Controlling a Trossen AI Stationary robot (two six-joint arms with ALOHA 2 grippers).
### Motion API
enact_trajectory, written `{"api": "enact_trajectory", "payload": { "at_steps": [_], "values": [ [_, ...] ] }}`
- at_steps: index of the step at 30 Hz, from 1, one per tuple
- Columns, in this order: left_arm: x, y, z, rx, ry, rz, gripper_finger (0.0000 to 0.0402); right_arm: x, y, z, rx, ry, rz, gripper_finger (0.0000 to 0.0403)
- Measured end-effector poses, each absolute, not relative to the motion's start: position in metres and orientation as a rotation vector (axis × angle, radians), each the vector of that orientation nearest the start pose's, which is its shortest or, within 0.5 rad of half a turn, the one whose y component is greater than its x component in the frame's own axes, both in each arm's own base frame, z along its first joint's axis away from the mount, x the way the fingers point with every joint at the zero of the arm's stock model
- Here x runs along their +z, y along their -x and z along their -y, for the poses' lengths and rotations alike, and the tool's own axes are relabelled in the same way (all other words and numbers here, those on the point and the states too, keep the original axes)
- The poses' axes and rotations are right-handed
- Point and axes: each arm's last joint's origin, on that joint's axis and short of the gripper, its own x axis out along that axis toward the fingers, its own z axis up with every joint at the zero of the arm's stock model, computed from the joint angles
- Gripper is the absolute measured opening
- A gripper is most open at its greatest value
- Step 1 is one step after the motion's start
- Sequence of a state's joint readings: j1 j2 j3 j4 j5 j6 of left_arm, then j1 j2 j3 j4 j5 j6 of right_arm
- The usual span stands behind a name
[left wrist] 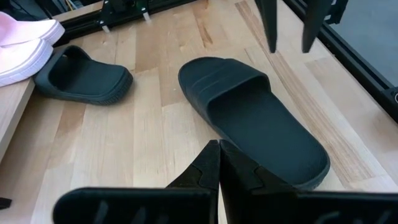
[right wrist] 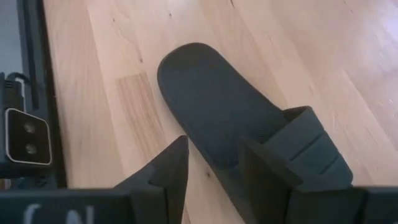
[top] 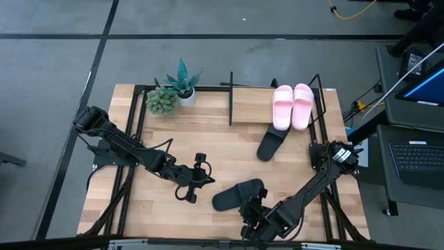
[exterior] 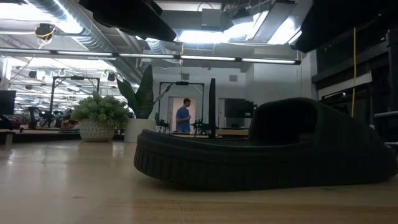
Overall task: Pick and place slides into the shelf
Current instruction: Put the bottom black slide on the shelf
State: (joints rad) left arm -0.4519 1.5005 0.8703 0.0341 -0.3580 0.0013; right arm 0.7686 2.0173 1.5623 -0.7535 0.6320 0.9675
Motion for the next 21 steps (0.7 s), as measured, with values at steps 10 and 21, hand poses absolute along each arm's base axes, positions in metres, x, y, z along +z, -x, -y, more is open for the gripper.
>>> {"api": "enact_trajectory", "payload": {
  "at_steps": [10, 21],
  "values": [
    [0.2177, -0.2863, 0.1277, -0.091, -0.236, -0.548, 0.0000, 0.2015, -0.3088, -0.2747, -0.314, -0.111, -0.853, 0.0140],
    [0.2177, -0.2863, 0.1277, -0.092, -0.237, -0.548, 0.0000, 0.2016, -0.3088, -0.2748, -0.315, -0.114, -0.851, 0.0140]
  ]
}}
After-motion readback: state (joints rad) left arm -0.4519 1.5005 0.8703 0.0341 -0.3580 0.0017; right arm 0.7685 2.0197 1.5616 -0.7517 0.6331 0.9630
